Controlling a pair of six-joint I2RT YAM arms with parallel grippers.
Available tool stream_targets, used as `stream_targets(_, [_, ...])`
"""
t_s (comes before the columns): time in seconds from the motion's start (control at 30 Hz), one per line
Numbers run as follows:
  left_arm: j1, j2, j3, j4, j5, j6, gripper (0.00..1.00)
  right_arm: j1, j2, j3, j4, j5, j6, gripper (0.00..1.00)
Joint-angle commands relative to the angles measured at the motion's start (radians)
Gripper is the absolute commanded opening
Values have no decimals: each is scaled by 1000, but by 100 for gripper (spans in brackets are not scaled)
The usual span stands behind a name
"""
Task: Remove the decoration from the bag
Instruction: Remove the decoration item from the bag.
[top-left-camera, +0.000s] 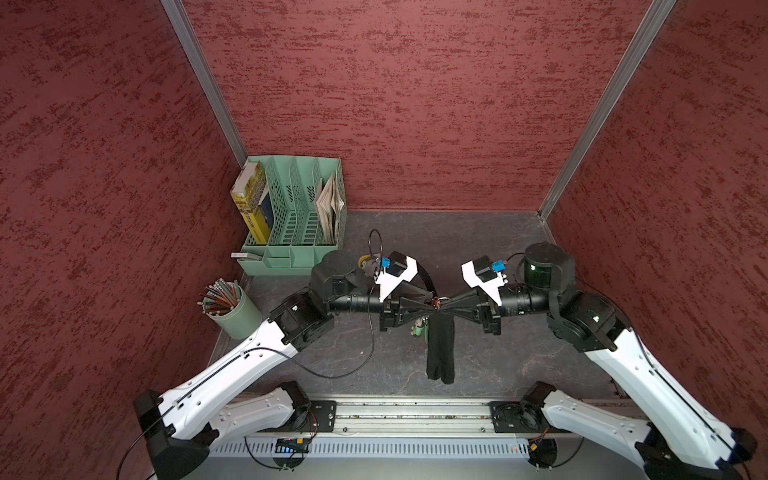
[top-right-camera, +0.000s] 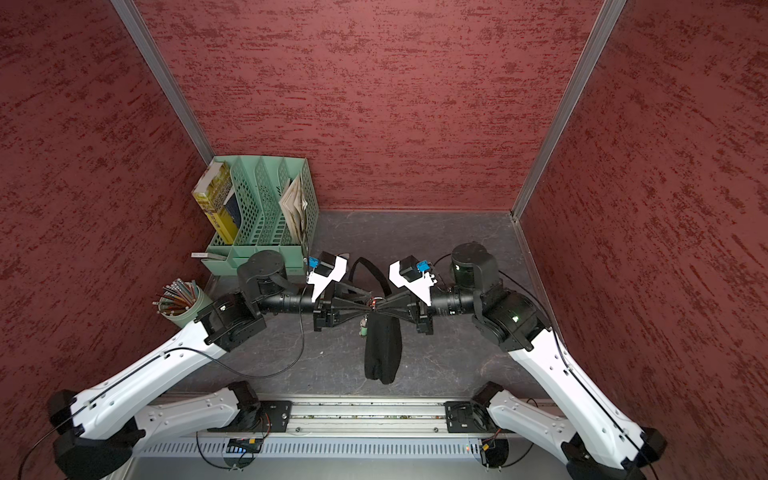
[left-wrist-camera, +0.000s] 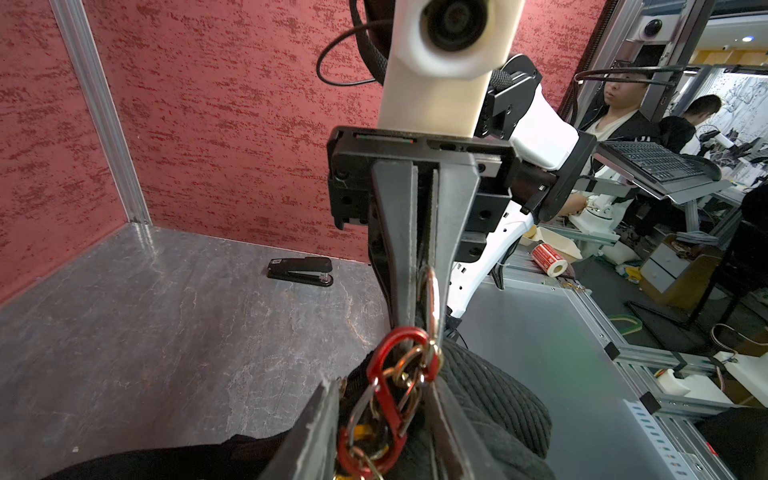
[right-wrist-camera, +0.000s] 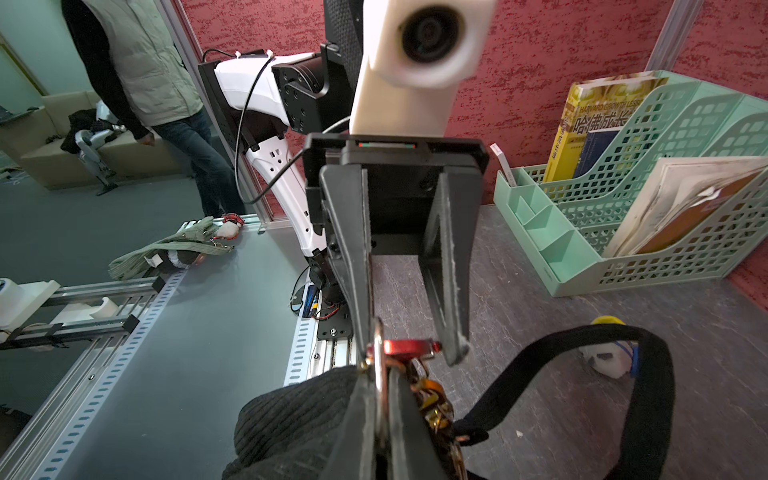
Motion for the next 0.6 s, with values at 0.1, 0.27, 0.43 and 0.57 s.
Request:
stream_targets(0.1, [10, 0, 4, 42, 14, -9, 39, -1, -16, 11, 15, -38, -9, 0])
stream_targets(0.27, [8, 13, 5, 39, 66, -5, 42, 0, -17, 12, 20, -38, -6, 0])
stream_targets(0.43, [8, 7, -2, 28, 73, 2, 49, -1, -16, 12, 26, -31, -3, 0])
stream_targets(0.57, [8, 9, -4, 21, 65, 5, 49, -1, -14, 14, 33, -34, 1, 0])
